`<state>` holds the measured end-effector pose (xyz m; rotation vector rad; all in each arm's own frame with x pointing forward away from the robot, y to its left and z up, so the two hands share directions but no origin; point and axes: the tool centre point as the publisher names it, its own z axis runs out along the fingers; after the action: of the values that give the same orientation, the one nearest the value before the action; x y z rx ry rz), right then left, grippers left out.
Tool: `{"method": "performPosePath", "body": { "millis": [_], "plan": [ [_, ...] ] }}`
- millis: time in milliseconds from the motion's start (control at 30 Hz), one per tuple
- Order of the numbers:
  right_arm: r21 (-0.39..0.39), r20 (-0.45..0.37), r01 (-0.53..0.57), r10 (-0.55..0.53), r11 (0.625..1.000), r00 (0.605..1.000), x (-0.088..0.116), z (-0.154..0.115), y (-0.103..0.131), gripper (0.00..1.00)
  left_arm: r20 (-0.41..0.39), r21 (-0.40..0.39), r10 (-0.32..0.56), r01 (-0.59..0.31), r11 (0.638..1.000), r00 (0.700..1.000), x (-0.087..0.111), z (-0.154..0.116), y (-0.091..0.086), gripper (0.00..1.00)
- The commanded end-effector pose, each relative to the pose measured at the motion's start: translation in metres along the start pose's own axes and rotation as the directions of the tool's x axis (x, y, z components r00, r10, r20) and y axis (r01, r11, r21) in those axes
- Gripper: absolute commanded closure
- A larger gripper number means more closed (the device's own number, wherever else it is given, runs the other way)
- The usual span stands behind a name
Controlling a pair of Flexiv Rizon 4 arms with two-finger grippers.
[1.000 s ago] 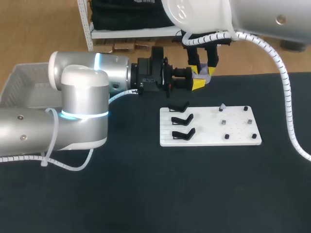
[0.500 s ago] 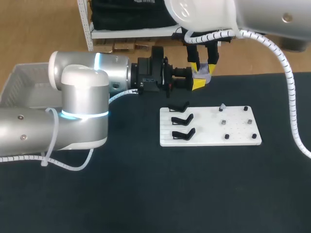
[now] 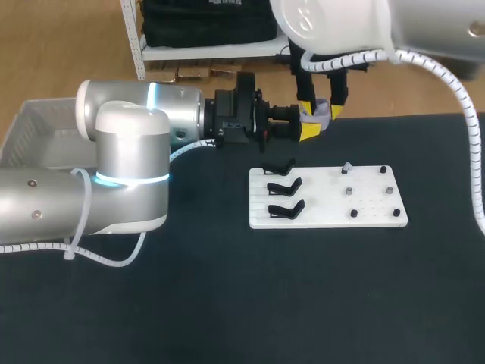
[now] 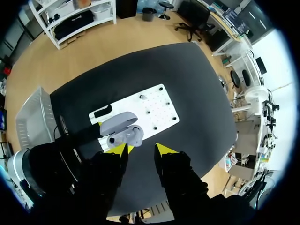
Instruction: Pick up each earbud case from the left stands, insert the matching earbuds, close the lid, and place the case in the box.
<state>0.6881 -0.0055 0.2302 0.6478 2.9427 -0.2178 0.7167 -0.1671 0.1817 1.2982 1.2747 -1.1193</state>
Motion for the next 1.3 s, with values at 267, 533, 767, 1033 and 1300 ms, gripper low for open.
{"method": "performPosePath", "body": {
  "millis": [267,533,767,1033,1300],
  "plan": [
    [-0.017,0.01,0.015,-0.014,1.0,1.0,-0.001,0.001,0.003,0.62,0.007,-0.006,0.005,-0.005,1.0,1.0,0.002,0.0,-0.001,1.0],
    [-0.046,0.026,0.024,-0.023,0.999,0.999,0.0,-0.005,-0.001,0.61,0.007,-0.006,0.005,-0.005,1.0,1.0,0.002,0.0,-0.001,1.0],
    [-0.173,0.277,0.224,-0.171,0.959,0.946,0.0,-0.024,-0.025,0.57,0.007,-0.006,0.005,-0.005,1.0,1.0,0.002,0.0,-0.001,1.0],
    [-0.32,0.442,0.484,-0.324,0.814,0.837,-0.005,-0.022,-0.059,0.0,0.007,-0.006,0.005,-0.005,1.0,1.0,0.002,0.0,-0.001,1.0],
    [-0.371,0.468,0.503,-0.311,0.781,0.827,-0.012,-0.007,-0.082,0.0,0.007,-0.006,0.005,-0.005,1.0,1.0,0.002,0.0,-0.001,1.0]
  ]
}}
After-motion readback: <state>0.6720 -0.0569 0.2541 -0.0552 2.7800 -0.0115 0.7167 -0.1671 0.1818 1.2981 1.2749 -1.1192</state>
